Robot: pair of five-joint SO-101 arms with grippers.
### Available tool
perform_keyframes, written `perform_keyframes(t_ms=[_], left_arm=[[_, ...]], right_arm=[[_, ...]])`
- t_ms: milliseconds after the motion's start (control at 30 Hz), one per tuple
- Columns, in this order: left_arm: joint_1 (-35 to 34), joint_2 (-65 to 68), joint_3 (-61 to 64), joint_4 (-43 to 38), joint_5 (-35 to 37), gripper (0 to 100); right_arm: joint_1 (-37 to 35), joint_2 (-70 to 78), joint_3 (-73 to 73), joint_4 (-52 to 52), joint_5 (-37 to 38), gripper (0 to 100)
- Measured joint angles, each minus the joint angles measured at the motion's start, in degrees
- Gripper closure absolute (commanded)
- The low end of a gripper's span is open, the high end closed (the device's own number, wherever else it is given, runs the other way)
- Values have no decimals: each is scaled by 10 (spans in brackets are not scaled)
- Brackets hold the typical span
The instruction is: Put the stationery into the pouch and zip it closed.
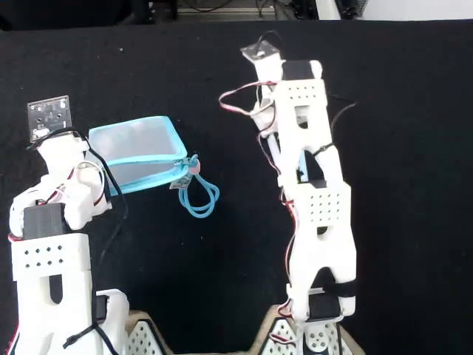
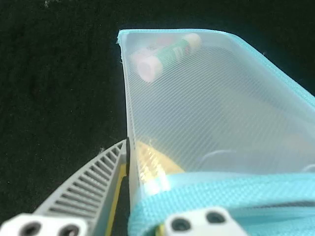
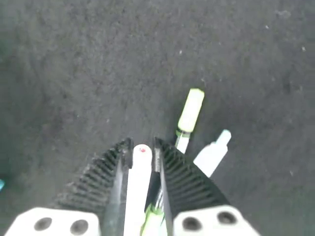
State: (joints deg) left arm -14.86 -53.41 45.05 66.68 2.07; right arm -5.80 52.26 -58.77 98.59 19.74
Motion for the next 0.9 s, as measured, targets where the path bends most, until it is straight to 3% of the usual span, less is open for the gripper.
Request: perform_keyframes(t_ms=[400,733,900], left_arm=[[0,0,0,0,0,966],[0,0,0,0,0,966],[0,0,0,0,0,966]], right_arm=[[69,-33,-22,7,-21,988],[86,-251,222,7,-20,988],[119,-358,259,7,-20,988]])
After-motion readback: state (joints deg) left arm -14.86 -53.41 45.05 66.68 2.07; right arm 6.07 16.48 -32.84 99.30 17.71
